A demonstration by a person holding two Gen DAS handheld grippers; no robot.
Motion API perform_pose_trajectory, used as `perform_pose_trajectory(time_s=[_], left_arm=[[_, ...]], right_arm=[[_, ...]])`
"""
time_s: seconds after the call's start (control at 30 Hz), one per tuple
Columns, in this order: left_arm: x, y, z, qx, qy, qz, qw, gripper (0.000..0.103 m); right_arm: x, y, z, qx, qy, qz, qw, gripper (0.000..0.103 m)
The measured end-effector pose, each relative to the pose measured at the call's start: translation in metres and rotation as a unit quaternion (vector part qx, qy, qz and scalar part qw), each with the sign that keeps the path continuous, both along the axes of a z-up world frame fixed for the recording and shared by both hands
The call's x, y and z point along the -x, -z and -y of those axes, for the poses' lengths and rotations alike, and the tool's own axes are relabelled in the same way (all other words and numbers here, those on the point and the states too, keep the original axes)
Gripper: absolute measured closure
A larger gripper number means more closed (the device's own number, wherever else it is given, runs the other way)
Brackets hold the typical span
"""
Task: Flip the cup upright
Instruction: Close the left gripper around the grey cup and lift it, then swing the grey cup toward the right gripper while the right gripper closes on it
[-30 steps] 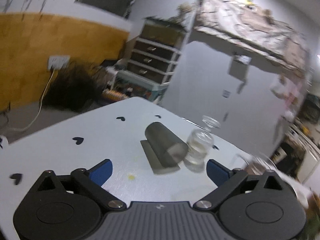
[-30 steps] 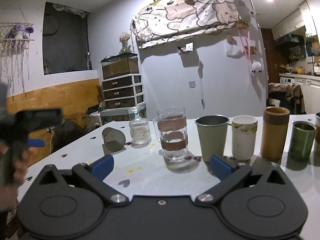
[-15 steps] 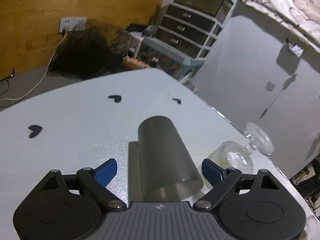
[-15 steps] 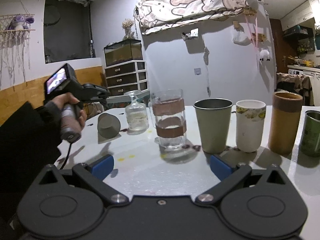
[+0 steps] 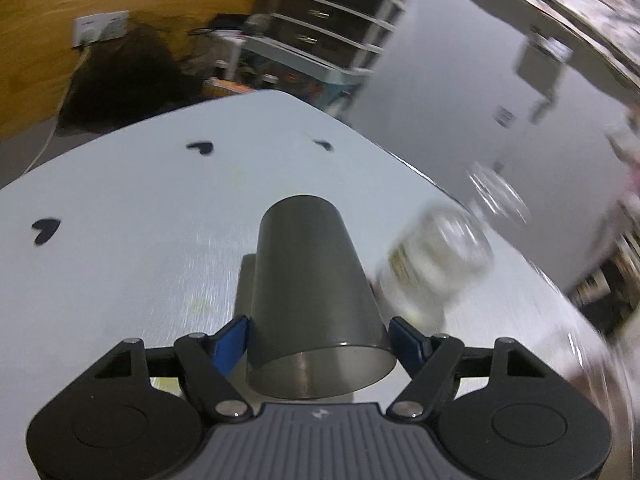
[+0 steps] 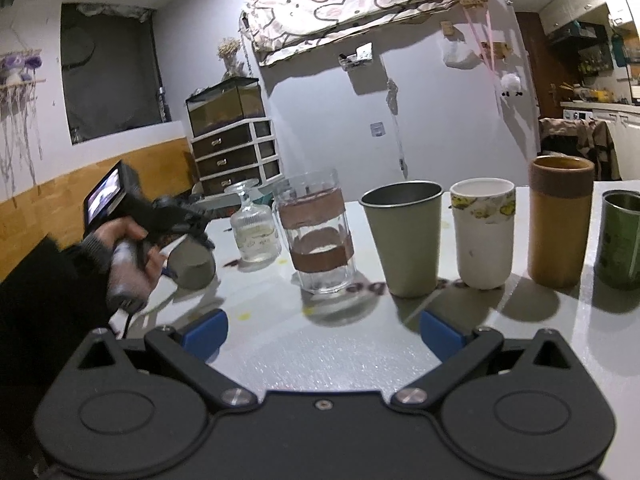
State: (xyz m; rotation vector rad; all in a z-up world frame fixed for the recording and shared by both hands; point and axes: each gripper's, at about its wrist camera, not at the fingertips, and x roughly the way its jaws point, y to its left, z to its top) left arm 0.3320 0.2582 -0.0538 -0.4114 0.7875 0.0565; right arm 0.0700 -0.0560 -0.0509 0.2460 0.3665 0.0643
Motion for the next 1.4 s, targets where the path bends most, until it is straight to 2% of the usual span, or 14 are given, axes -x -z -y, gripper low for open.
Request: perform_pose_trajectory(time_s=[0.13, 0.27, 0.33, 0.4, 0.53, 0.6, 0.67, 0.77, 0.87, 0.93, 1.07, 1.2, 1.4], left_arm=[[0.056, 0.000, 0.011, 0.000, 0.077, 0.002, 0.9970, 0.027], [0.123, 0.002, 0.031, 0.001, 0.169, 0.008, 0.9856, 0.027], [0.152, 0.003, 0.044, -0.002, 0.211, 0.013, 0.9775, 0.027], [0.179, 0.004, 0.057, -0.009, 0.258, 0.020, 0.9658, 0.027], [0.235, 0.007, 0.080, -0.025, 0.346, 0.038, 0.9372, 0.027], [0.254, 0.008, 0.089, -0.038, 0.374, 0.050, 0.9253, 0.027], [0.269, 0.009, 0.093, -0.054, 0.391, 0.062, 0.9167, 0.027], [0.278, 0.009, 0.097, -0.068, 0.403, 0.071, 0.9100, 0.026], [0.279, 0.009, 0.094, -0.074, 0.401, 0.073, 0.9102, 0.024], [0.281, 0.010, 0.089, -0.079, 0.389, 0.072, 0.9149, 0.018], [0.284, 0.012, 0.075, -0.083, 0.372, 0.069, 0.9221, 0.016], [0.282, 0.015, 0.057, -0.069, 0.351, 0.061, 0.9318, 0.016], [0.270, 0.021, 0.036, -0.048, 0.300, 0.053, 0.9514, 0.016]], right_arm=[[0.007, -0.009, 0.005, -0.026, 0.001, 0.004, 1.000, 0.000], [0.010, -0.013, 0.008, -0.052, -0.004, -0.004, 0.999, 0.000], [0.012, -0.015, 0.008, -0.059, -0.007, -0.008, 0.998, 0.000], [0.015, -0.017, 0.007, -0.065, -0.011, -0.013, 0.998, 0.000], [0.015, -0.021, 0.005, -0.074, -0.015, -0.024, 0.997, 0.002], [0.012, -0.022, 0.004, -0.072, -0.014, -0.038, 0.997, 0.004], [0.005, -0.021, -0.001, -0.065, -0.017, -0.054, 0.996, 0.004], [-0.010, -0.016, -0.016, -0.037, -0.028, -0.084, 0.995, 0.004], [-0.030, -0.007, -0.034, -0.010, -0.047, -0.115, 0.992, 0.005], [-0.043, 0.001, -0.043, 0.009, -0.051, -0.137, 0.989, 0.005], [-0.051, 0.017, -0.044, 0.030, -0.037, -0.166, 0.985, 0.007], [-0.038, 0.022, -0.028, 0.017, -0.015, -0.169, 0.985, 0.007], [-0.004, 0.021, -0.003, 0.009, 0.017, -0.168, 0.986, 0.007]])
